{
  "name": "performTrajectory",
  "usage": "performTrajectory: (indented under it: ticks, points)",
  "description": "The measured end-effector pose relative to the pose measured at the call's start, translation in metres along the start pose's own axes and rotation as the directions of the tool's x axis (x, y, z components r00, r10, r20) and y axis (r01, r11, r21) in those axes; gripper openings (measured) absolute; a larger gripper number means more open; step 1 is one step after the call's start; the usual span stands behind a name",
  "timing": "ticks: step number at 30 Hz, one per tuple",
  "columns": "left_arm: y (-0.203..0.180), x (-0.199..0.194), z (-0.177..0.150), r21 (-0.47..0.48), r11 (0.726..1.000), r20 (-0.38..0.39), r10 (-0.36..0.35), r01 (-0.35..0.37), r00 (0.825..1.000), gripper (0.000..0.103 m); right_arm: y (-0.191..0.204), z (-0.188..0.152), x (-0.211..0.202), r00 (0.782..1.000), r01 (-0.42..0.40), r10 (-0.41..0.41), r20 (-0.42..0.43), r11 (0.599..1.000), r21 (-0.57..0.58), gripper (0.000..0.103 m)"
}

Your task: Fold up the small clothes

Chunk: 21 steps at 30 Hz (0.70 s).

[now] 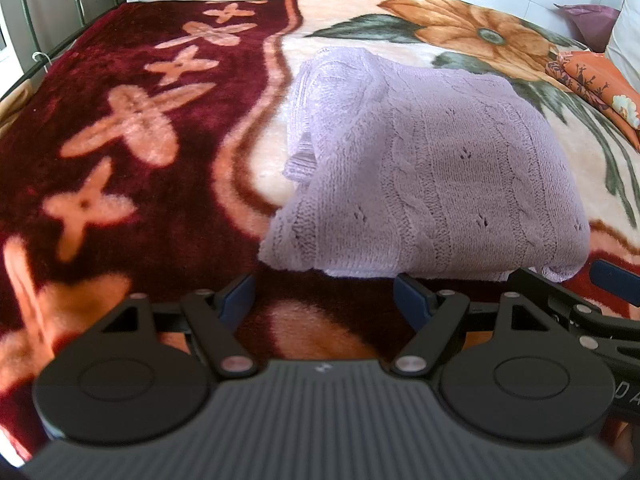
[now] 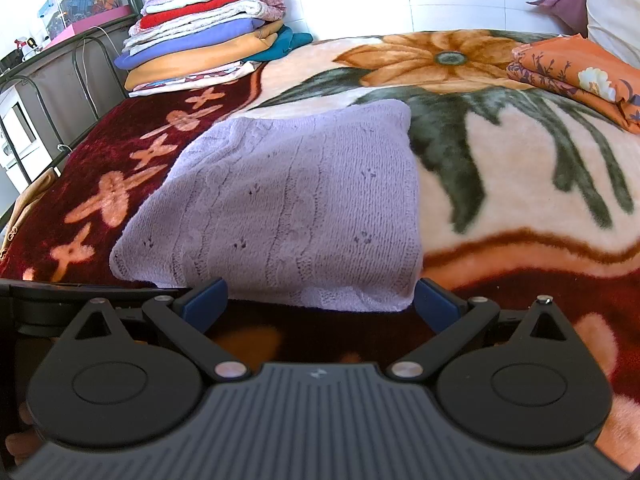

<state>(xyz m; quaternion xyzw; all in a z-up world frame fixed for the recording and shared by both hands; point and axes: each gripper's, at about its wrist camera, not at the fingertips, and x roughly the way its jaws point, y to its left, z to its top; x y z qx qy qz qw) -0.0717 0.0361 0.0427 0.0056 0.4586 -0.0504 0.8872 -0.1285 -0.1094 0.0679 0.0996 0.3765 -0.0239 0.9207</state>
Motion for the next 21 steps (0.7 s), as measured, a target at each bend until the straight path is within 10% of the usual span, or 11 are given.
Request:
performTrajectory:
  ticks: [21]
  points:
    - [0.0057, -0.0003, -0.0003, -0.01, 1.0, -0.001, 0.002, -0.002, 1.0, 0.078, -0.0009, -0.0014, -0.0006, 1.0, -0.014, 0.014, -0.014, 1.0, 0.009, 0.103]
